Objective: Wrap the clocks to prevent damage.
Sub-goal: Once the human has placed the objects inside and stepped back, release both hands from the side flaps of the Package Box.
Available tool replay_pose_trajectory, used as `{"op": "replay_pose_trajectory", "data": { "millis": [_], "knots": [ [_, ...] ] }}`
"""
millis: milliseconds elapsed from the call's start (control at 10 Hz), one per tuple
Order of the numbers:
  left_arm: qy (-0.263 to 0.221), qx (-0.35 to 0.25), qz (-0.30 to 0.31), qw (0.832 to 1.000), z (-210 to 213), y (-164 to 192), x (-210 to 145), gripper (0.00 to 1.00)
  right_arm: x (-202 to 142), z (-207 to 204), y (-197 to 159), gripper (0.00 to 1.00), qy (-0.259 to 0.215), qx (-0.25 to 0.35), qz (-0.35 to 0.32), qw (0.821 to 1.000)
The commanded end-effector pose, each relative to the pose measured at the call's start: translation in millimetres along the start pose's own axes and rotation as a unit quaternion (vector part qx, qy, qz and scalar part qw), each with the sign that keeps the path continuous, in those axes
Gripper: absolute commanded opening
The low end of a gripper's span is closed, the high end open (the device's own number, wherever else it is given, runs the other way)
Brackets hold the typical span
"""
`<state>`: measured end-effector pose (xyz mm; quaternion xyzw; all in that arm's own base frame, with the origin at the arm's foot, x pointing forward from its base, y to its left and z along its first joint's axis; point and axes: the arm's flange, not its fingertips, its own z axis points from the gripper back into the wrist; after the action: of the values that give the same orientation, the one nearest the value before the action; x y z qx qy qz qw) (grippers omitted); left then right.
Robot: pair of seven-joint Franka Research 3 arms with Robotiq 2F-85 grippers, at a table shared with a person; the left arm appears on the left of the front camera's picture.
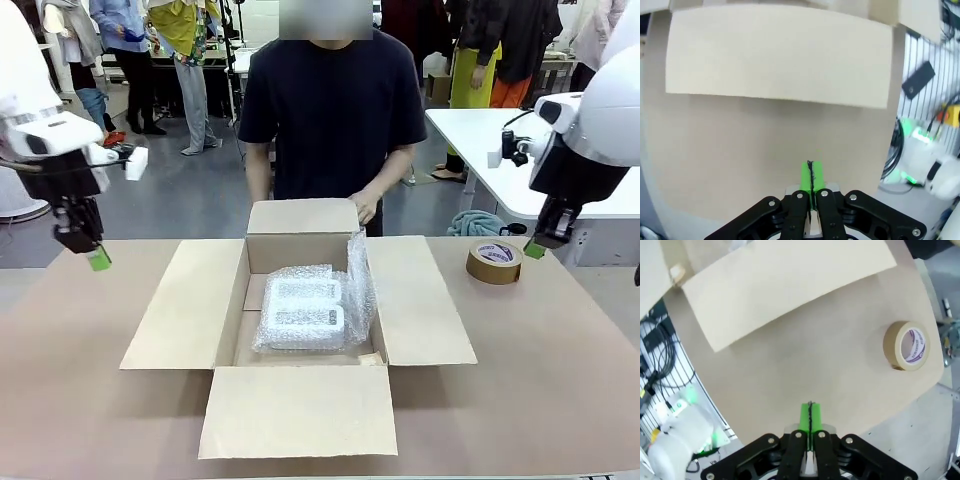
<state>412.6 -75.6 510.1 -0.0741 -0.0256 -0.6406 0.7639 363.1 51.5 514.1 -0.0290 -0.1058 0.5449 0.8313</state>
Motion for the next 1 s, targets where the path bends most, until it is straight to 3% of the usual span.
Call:
{"op": "replay_pose_trajectory", "data": {
  "millis": [0,400,900],
  "knots": [
    [0.016,0.024,-0.070,0.997,19.1,-2.2,-16.2,0.00,-9.5,-5.8,-5.0,0.01,0.012,0.029,0.037,0.999],
    [0.039,0.047,-0.101,0.993,22.0,-5.5,-34.6,0.00,-12.9,-9.2,-9.3,0.01,0.028,0.036,0.040,0.998],
    [0.035,0.033,-0.092,0.995,28.6,-3.1,-24.3,0.00,-12.7,-11.5,-5.4,0.01,0.022,0.033,0.036,0.999]
  ]
}}
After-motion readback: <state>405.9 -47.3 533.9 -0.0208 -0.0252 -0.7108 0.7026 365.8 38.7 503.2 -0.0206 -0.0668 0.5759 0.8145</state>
